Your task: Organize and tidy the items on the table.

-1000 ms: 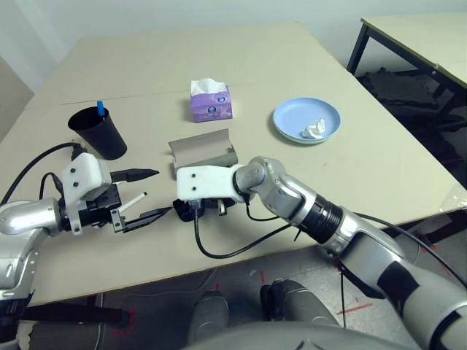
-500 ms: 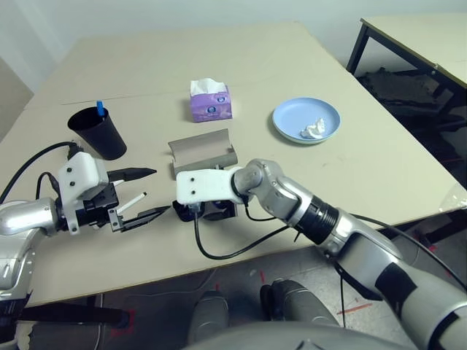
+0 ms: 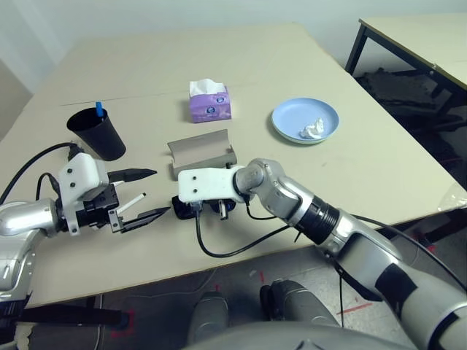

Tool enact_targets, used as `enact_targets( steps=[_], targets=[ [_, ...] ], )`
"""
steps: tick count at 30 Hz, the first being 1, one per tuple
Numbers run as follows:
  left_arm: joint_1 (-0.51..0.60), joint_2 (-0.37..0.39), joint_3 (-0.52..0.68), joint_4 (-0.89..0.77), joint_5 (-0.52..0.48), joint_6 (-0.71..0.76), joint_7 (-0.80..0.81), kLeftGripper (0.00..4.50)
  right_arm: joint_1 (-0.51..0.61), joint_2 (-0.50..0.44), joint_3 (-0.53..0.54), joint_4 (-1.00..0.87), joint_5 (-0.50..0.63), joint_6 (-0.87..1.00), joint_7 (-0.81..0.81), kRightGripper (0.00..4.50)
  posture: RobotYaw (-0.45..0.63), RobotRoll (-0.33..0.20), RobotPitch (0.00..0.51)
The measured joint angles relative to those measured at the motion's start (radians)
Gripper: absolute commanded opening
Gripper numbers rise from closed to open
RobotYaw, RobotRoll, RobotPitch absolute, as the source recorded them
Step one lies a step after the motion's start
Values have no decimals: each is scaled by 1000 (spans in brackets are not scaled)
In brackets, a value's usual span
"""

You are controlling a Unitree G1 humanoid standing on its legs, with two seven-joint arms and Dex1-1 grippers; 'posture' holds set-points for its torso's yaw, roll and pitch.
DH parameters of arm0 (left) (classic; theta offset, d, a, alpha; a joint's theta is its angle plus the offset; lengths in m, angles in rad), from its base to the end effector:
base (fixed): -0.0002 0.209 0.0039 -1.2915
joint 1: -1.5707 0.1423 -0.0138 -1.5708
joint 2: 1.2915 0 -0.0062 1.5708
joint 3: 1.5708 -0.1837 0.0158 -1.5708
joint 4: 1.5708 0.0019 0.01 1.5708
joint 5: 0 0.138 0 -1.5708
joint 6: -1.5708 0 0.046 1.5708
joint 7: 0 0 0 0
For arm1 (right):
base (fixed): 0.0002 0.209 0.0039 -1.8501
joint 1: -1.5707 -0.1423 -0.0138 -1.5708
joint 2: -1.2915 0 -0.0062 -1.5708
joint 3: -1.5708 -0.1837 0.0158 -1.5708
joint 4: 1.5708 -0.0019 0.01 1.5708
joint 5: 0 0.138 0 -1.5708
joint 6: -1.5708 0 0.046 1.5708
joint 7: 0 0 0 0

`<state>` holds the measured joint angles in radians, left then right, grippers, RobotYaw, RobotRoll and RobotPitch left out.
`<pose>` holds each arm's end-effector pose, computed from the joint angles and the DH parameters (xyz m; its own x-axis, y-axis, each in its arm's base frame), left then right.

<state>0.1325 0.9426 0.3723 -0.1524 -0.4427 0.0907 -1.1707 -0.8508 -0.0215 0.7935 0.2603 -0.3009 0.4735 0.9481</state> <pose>0.1751 0.3305 0.1765 0.5975 -0.7093 -0.3740 0.7986 0.4843 0.3574 0.2675 0.0205 0.1463 0.1451 0.7312 -0.6666 -0.8779 -0.2156 -0.4277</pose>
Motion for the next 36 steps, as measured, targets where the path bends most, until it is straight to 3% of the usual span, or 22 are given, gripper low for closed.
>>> enact_targets(
  steps=[12, 22, 36],
  targets=[
    [-2, -13, 4, 0, -5, 4, 11, 4500, -72, -23, 1, -26, -21, -6, 48, 175, 17, 0, 93],
    [-13, -97, 85, 0, -101, 176, 181, 4500, -158, -53, -20, 20, -65, -173, 3, 174, 17, 0, 94],
    [33, -143, 125, -7, -116, 252, 272, 4500, -362, 70, -100, 557, -111, -556, -281, 174, 26, 0, 93]
  ],
)
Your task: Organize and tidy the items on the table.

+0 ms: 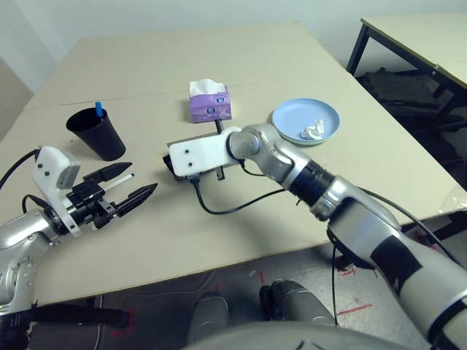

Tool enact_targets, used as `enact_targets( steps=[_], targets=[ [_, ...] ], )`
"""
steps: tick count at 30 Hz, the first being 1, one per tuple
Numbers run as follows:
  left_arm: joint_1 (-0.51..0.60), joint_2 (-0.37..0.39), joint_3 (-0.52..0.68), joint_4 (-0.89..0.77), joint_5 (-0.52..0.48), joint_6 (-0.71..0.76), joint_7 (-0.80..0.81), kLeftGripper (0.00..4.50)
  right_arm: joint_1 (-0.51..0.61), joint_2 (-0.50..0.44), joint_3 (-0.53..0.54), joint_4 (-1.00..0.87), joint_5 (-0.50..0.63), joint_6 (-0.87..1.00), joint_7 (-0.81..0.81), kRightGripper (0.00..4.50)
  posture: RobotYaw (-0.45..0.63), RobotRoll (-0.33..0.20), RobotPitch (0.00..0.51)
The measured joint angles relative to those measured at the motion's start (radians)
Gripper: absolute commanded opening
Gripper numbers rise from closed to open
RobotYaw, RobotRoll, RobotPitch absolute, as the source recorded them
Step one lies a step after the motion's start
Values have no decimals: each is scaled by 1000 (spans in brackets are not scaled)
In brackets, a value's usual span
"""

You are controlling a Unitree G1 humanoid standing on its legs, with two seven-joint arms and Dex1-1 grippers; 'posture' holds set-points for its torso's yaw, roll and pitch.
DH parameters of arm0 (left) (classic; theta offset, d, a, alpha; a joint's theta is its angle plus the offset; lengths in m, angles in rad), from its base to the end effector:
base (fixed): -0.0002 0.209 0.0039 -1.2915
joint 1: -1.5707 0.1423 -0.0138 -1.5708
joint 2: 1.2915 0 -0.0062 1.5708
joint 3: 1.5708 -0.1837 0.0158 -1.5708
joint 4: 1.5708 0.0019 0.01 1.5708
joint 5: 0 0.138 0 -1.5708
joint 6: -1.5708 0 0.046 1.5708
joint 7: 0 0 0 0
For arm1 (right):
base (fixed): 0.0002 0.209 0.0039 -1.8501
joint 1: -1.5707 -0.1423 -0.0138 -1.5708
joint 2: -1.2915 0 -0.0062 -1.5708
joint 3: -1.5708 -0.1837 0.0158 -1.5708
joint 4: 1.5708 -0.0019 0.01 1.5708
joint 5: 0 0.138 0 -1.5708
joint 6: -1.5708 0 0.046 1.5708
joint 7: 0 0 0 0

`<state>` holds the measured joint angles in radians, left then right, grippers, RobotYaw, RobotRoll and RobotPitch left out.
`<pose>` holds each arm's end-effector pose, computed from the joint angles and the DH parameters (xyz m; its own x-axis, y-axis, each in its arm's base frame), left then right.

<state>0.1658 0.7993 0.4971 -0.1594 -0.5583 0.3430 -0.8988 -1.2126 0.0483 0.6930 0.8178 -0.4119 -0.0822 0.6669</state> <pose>0.1591 0.3421 0.1528 0.8456 -0.4906 -0.2102 0.5227 0.8409 0.1403 0.3152 0.0355 0.1947 0.3814 0.8023 -0.4592 -0.5517 -0.2010 -0.8094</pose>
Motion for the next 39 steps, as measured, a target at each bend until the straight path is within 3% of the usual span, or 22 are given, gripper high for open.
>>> enact_targets(
  steps=[11, 39],
  targets=[
    [40, -24, 33, -45, -20, 20, 41, 4500, -46, 51, -7, 321, -58, -207, -112, 174, 47, 0, 94],
    [37, -24, 40, -64, -23, 19, 41, 4500, -53, 80, -53, 428, -106, -231, -202, 174, 56, 0, 96]
  ],
)
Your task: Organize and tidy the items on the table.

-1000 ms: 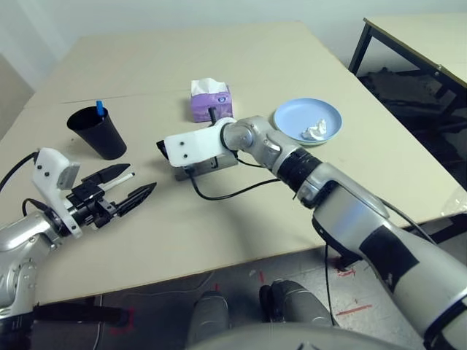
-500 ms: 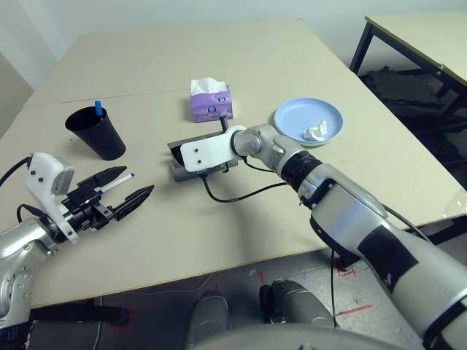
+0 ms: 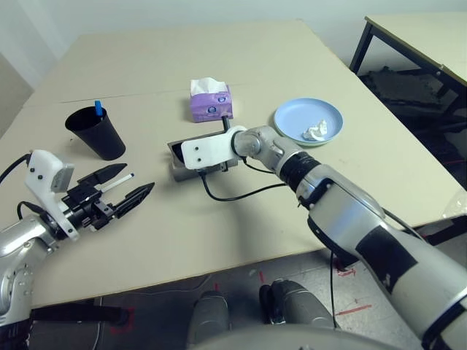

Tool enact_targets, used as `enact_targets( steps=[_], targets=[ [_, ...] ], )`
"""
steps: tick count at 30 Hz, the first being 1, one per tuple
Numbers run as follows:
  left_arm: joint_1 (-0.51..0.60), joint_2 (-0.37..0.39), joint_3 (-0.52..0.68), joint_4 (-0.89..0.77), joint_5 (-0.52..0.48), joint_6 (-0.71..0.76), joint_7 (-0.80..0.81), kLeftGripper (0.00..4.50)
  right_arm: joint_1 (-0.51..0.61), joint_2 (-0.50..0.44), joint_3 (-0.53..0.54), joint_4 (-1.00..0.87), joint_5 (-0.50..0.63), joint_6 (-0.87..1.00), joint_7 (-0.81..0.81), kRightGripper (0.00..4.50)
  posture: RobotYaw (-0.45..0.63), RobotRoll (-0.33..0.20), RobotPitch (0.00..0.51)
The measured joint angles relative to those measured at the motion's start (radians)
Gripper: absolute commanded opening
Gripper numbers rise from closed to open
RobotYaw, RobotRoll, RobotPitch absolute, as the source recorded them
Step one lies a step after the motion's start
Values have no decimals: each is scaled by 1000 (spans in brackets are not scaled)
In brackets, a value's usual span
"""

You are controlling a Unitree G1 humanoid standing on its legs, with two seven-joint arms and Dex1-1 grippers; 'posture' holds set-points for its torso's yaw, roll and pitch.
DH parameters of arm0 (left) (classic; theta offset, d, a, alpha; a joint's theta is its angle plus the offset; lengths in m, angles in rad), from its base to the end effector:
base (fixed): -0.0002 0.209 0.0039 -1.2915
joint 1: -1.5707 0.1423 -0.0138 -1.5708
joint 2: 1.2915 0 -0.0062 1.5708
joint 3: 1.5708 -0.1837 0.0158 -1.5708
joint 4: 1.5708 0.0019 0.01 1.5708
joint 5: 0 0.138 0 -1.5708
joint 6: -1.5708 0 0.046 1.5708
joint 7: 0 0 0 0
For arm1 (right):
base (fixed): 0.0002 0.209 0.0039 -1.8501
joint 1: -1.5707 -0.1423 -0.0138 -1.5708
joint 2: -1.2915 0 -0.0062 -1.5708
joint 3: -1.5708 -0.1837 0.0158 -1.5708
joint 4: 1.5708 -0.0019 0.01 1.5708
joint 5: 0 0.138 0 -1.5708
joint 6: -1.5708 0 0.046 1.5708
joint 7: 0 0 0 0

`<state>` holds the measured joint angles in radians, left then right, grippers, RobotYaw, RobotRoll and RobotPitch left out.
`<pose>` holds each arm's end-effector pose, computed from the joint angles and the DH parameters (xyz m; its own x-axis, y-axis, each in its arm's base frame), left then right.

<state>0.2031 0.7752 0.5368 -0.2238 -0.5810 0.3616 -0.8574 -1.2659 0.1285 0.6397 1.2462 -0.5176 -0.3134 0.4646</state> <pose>0.1511 0.3384 0.1554 0.8678 -0.4638 -0.1785 0.4892 0.8603 0.1432 0.3291 0.0254 0.1584 0.4512 0.7661 -0.4577 -0.5488 -0.1662 -0.8193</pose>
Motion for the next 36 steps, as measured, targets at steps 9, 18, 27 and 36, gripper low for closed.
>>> enact_targets(
  steps=[9, 18, 27, 36],
  targets=[
    [0, 0, 0, -1, 0, -5, 0, 4500, 2, 3, 0, 1, 0, -6, 32, 174, 51, 0, 98],
    [-1, 0, 0, -1, 0, -6, -2, 4500, 4, 4, 0, -3, 0, -15, 41, 2602, 44, 0, 99],
    [-37, -17, 0, -1, -11, -4, 14, 4500, 5, 0, -86, -66, 77, -1, 96, 4462, 45, 0, 103],
    [-89, -34, 3, 2, -15, -1, 67, 4500, 250, -103, -303, -666, 367, 366, 340, 4462, 31, 0, 96]
  ],
)
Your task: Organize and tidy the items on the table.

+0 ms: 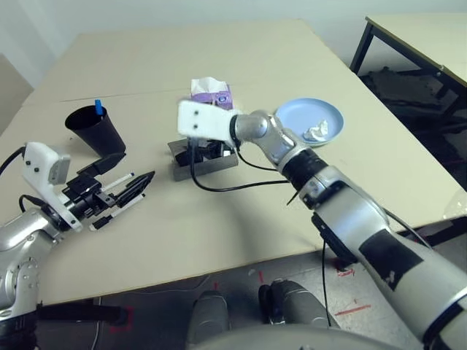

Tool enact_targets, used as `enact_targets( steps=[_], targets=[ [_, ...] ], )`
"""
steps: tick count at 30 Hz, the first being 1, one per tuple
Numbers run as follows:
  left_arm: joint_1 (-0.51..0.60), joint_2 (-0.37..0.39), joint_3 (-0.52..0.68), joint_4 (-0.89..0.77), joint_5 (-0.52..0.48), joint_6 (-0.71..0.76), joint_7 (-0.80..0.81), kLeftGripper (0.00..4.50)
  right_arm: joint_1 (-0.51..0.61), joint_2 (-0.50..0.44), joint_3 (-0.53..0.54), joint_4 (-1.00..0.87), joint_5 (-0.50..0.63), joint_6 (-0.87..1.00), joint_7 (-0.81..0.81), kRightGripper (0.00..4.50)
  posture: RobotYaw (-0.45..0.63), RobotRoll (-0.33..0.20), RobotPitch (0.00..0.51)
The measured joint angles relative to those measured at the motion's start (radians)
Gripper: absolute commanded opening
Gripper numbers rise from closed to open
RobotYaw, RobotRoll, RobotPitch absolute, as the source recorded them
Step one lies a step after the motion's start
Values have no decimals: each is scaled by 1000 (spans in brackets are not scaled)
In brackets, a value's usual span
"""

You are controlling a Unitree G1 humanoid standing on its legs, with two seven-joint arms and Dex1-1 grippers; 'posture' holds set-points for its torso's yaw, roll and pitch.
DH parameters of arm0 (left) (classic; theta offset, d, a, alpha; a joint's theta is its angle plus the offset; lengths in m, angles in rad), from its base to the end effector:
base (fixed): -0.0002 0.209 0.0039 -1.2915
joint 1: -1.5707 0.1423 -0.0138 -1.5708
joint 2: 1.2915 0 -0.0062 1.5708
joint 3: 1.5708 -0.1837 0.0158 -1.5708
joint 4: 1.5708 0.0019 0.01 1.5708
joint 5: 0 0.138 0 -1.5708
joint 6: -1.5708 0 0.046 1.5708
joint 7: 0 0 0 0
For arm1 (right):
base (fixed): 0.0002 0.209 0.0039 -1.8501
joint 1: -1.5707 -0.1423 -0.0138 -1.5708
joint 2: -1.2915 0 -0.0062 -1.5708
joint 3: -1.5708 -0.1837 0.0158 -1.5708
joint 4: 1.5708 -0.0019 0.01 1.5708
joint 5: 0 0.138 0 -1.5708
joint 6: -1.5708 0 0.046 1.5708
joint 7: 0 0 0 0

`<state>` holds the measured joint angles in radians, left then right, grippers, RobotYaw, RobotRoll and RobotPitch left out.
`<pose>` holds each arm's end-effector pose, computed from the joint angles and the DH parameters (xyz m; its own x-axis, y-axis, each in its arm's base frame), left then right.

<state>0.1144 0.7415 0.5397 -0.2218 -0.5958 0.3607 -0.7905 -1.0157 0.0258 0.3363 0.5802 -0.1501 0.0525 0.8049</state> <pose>0.1626 0.3333 0.1623 0.9003 -0.4302 -0.0661 0.4352 0.8872 0.1531 0.3245 -0.0147 0.1955 0.3181 0.9308 -0.1801 -0.8255 0.1786 -0.5354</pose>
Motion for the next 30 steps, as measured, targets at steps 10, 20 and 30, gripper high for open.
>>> enact_targets(
  steps=[10, 20, 30],
  targets=[
    [-49, 15, -11, 47, 14, -2, -7, 4500, 314, -182, -163, -574, 227, 419, 35, 4462, 7, 0, 90],
    [-51, 38, -15, 79, 45, -8, -48, 4500, 587, -353, -239, -771, 313, 387, 22, 4462, 4, 0, 84],
    [-108, 61, -57, 136, 117, -19, -24, 4500, 777, -410, -327, -808, 436, 301, 38, 4462, 0, 0, 88]
  ],
)
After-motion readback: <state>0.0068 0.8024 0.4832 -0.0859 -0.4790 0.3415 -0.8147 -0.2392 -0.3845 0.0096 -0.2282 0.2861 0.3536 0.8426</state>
